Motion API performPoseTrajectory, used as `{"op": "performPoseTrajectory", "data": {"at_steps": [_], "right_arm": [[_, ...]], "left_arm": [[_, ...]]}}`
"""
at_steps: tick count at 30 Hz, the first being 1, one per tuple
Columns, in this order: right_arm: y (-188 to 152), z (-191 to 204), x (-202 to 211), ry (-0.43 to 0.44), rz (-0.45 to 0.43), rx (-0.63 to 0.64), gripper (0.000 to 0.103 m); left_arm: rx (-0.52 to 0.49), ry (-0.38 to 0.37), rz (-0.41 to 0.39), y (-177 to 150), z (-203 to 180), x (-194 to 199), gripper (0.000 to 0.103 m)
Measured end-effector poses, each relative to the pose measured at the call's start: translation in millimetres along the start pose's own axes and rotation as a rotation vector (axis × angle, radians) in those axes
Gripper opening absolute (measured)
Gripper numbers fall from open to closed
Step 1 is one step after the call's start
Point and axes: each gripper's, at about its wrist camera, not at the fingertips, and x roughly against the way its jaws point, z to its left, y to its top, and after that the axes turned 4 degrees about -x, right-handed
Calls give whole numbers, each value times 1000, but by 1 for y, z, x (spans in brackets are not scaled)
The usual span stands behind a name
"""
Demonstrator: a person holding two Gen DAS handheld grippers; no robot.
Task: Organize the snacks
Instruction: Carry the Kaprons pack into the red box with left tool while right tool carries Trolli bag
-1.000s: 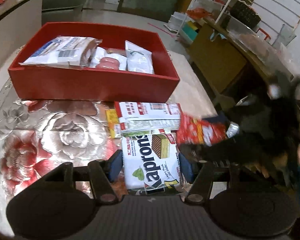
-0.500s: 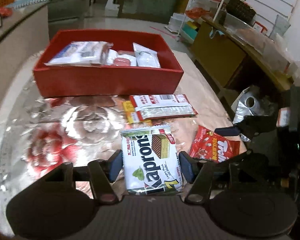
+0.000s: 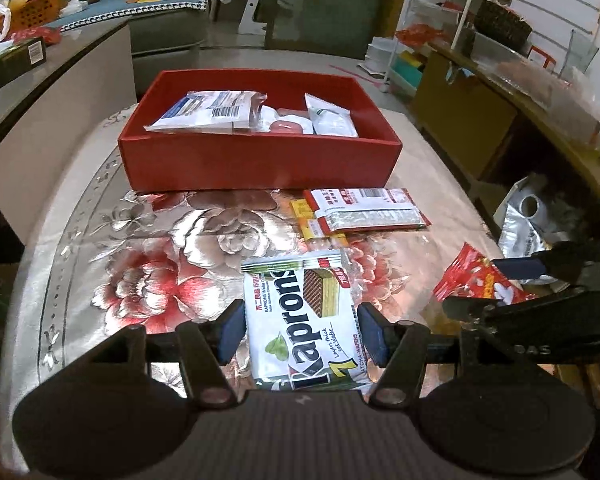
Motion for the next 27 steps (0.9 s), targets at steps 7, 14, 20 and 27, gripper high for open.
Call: {"op": "performPoseTrajectory", "data": {"at_steps": [7, 14, 20, 27], "right_arm": [[11, 4, 10, 19, -64, -45, 71], [28, -4, 11, 23, -110, -103, 71], [41, -7, 6, 15, -129, -125, 71], [59, -10, 4, 9, -168, -148, 71]], "left_arm": [[-4, 25, -14, 2, -1, -3, 54], [25, 46, -50, 14, 9, -4, 54], [35, 61, -88, 29, 12, -5, 54], [56, 58, -127, 47, 18, -8, 54]]}}
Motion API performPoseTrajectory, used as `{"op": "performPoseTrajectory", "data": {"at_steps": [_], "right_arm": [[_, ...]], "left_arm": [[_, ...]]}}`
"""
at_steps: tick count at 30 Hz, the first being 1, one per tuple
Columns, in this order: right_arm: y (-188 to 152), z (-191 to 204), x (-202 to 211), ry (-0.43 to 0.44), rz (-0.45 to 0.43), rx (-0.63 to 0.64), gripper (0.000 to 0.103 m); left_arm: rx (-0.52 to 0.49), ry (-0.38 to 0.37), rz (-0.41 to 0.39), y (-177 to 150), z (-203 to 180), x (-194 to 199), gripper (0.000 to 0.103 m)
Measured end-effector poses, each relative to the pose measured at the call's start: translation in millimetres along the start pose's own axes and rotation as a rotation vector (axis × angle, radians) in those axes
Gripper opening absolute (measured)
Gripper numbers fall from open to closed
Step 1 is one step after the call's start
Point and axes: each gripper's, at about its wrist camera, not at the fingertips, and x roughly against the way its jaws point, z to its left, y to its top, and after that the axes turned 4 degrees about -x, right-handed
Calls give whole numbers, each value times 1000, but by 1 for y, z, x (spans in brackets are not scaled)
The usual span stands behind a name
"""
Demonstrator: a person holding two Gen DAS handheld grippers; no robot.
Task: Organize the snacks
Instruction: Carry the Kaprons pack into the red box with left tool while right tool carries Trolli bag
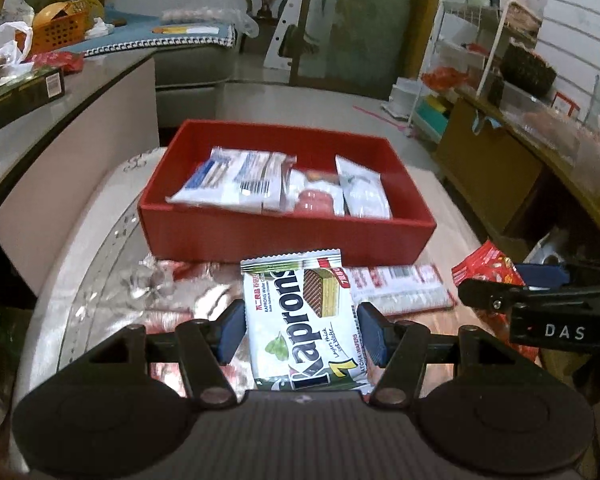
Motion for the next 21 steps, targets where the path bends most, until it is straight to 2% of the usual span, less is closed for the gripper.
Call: {"op": "performPoseTrajectory", "data": {"at_steps": [11, 21], "right_arm": [[34, 2, -21, -6, -53, -16, 71], [83, 3, -69, -10, -94, -21, 72]], "left_arm": [[0, 32, -83, 39, 6, -14, 54], [-25, 90, -129, 87, 14, -64, 54]]}}
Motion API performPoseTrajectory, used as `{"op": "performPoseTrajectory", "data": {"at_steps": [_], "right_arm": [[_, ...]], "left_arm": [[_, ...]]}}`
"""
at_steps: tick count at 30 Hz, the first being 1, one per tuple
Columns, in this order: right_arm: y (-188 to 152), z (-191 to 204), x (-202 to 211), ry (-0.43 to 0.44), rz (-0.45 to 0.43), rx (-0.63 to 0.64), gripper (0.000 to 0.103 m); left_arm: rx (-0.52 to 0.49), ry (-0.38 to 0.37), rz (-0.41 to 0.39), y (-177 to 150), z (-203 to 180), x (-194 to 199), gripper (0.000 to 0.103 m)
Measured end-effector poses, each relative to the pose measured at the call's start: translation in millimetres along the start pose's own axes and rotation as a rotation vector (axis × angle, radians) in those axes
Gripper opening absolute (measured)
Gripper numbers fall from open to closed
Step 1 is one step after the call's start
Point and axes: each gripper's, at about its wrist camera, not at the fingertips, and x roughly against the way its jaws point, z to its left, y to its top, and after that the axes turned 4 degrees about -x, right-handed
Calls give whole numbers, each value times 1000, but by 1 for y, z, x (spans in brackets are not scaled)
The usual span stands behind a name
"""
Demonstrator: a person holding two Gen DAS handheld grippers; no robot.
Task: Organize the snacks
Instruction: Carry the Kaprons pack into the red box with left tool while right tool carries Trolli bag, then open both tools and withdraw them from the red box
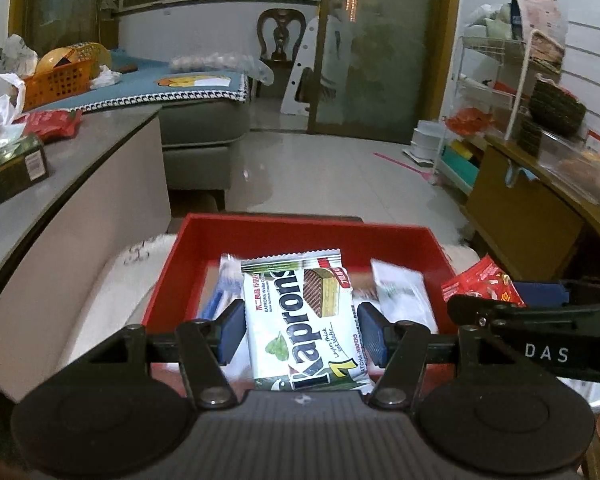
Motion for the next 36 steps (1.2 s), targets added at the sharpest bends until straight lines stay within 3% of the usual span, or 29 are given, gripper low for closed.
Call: {"op": "performPoseTrajectory", "data": {"at_steps": [3, 4, 5, 9, 12, 20, 28, 36], "right_arm": [[7, 0, -22, -19, -29, 0, 78], [8, 1, -29, -31, -20, 11, 87], [8, 0, -35, -44, -8, 12, 90], [4, -5, -46, -31, 38, -27, 89], [0, -2, -38, -32, 36, -15, 89], [-9, -3, -2, -37, 13, 0, 89], [-31, -16, 24, -70, 55, 24, 89], [-44, -45, 47, -74, 53, -1, 90]], "left_arm": [[9, 29, -27, 8, 6, -18, 57], [1, 40, -19, 8, 9, -24, 65], [-4, 55, -6, 8, 11, -29, 71], [-2, 84, 40, -1, 18, -37, 72], [36, 59, 54, -5, 23, -30, 72], [5, 19, 69, -23, 19, 9, 72], [47, -86, 175, -60, 0, 28, 72], [30, -95, 336, -103, -47, 0, 72]]}}
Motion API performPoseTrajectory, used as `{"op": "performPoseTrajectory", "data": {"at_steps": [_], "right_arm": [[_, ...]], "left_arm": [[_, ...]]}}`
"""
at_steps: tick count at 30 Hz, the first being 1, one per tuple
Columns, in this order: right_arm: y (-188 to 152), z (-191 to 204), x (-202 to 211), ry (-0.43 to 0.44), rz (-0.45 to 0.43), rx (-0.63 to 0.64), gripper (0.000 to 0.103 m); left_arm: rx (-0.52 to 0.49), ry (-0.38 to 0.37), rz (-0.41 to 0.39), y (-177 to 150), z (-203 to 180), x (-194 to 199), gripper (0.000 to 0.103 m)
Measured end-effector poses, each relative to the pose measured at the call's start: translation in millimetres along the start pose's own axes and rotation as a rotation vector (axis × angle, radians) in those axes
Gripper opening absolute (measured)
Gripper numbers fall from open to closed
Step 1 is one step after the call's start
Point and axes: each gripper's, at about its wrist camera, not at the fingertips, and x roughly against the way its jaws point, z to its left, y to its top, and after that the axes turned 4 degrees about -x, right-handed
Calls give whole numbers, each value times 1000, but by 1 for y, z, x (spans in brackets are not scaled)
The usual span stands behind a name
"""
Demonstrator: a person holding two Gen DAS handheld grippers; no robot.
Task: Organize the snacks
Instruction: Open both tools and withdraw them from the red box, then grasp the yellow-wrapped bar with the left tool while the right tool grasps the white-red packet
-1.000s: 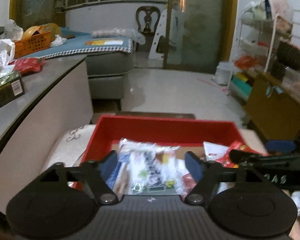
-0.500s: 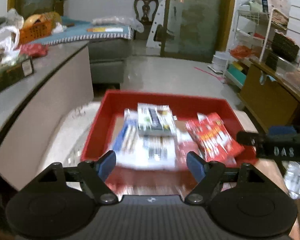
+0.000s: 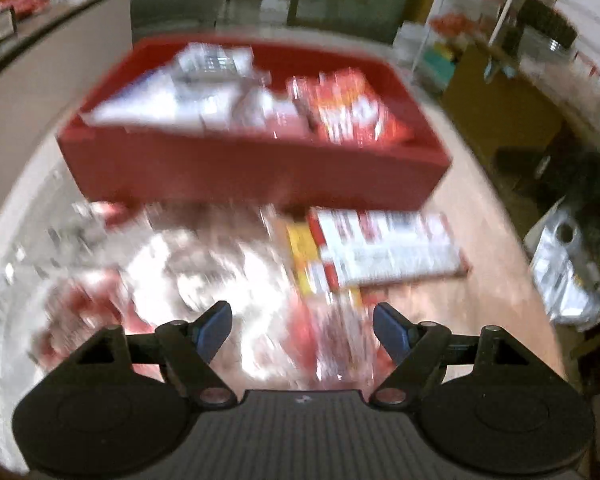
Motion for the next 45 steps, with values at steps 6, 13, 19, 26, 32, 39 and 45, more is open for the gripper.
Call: {"op": "performPoseTrajectory", "data": {"at_steps": [6, 13, 19, 26, 32, 39, 45], "right_arm": [[-6, -6, 2, 28, 6, 47, 90], [-19, 1, -25, 45, 90, 195, 87], [-22, 20, -60, 84, 153, 268, 86], [-32, 45, -79, 106, 254, 290, 84], [-65, 27, -44, 220, 492, 224, 84], [-57, 23, -28, 97, 480, 167, 85], [-50, 23, -56, 43, 394, -340, 87]], "left_arm": [[-1, 111, -40, -10, -21, -8, 65], [-61, 16, 16, -31, -5, 24, 24], [-46, -46, 30, -46, 12, 53, 20], [-7, -78, 38, -43, 32, 52, 20], [40, -110, 59, -40, 42, 50, 20], [42, -97, 65, -41, 40, 47, 20], [6, -30, 35, -35, 29, 33, 24]]}}
